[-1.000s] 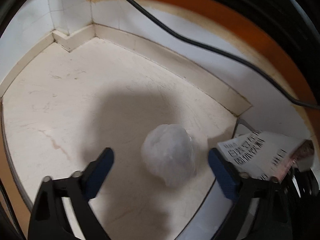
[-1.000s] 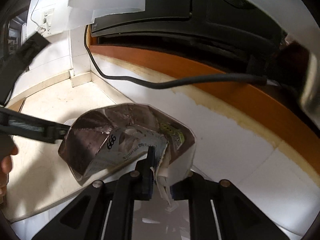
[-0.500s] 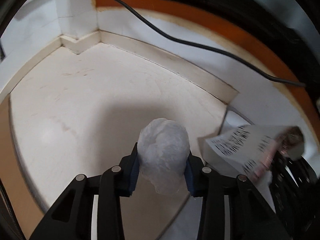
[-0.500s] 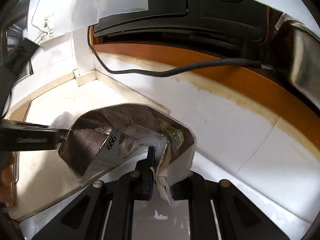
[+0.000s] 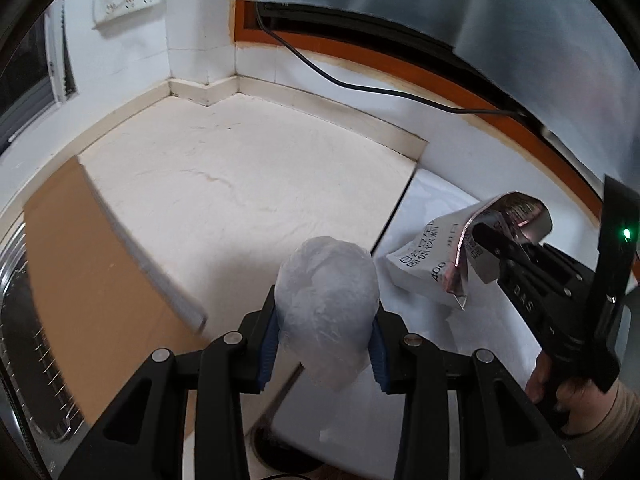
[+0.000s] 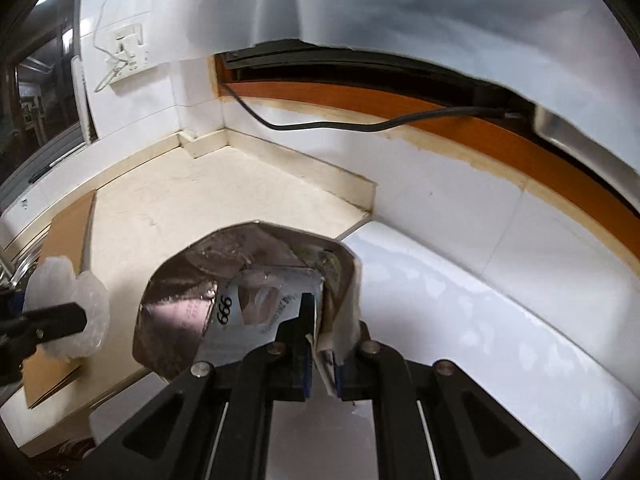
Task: Collect trash
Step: 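Carry the foil pouch and plastic bag down toward the floor bin with both tools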
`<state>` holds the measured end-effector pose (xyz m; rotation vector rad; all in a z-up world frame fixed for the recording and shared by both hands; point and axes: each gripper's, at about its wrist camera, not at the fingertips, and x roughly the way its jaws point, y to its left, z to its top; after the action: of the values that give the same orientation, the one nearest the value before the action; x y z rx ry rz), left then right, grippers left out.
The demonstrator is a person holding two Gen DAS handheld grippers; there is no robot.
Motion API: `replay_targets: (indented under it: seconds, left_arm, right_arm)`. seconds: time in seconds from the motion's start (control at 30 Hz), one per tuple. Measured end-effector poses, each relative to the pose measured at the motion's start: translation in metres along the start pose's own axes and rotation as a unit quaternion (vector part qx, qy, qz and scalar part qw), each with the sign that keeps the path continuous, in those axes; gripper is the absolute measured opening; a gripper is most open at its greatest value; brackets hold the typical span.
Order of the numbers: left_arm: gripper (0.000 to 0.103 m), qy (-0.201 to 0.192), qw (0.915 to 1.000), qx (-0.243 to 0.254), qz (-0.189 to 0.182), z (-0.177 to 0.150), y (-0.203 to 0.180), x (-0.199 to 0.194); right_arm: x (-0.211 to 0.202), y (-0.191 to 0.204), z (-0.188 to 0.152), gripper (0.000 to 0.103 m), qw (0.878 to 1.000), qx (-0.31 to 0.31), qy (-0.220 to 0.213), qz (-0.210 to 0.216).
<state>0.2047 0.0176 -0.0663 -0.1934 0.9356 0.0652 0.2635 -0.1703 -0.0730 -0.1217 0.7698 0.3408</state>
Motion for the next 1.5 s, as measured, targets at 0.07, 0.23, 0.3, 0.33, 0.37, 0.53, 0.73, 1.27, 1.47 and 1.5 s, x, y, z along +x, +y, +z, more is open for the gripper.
replay_targets:
  seconds: [0.07,0.23,0.3,0.33,0.37,0.53,0.73,1.27,1.47,1.5]
  left_arm:
    - [0.037,-0.004,1.0000,0.004,-0.003,-0.012,0.005,-0.017]
    - [0.037,-0.008,0.9998,0.013,-0.010,-0.043,0.019,-0.055]
    - [0.037,-0.010,0.9998,0.014,-0.012,-0.054,0.027,-0.067]
    - [0.037,-0.011,0.9997,0.015,-0.015,-0.059,0.031,-0.072]
    - [0.037,-0.012,0.9997,0.015,-0.017,-0.065,0.035,-0.077]
    - [0.037,-0.019,0.9991,0.022,-0.030,-0.092,0.052,-0.105]
    - [0.037,-0.026,0.9982,0.031,-0.045,-0.125,0.071,-0.135]
    - [0.037,-0.011,0.9970,0.045,-0.062,-0.198,0.098,-0.163]
    - [0.037,-0.004,0.9984,0.041,-0.040,-0.220,0.094,-0.157]
    - [0.037,0.000,0.9987,0.037,-0.036,-0.223,0.094,-0.153]
  right_arm:
    - [-0.014,0.009,-0.006,0.007,1.000,-0.002,0.001,0.000]
    - [-0.046,0.038,-0.019,0.007,1.000,-0.015,0.004,-0.002]
    - [-0.060,0.052,-0.024,0.007,1.000,-0.023,0.001,-0.003]
    - [-0.068,0.058,-0.027,0.007,1.000,-0.025,0.000,-0.004]
    - [-0.077,0.065,-0.029,0.007,1.000,-0.027,-0.002,-0.004]
    - [-0.112,0.096,-0.040,0.007,0.999,-0.041,-0.011,-0.011]
    - [-0.153,0.134,-0.064,0.007,0.998,-0.051,-0.015,-0.029]
    - [-0.182,0.194,-0.149,0.007,0.994,-0.070,0.053,-0.061]
    - [-0.176,0.202,-0.174,0.007,0.990,-0.103,0.076,-0.060]
    - [-0.174,0.202,-0.178,0.007,0.989,-0.107,0.082,-0.057]
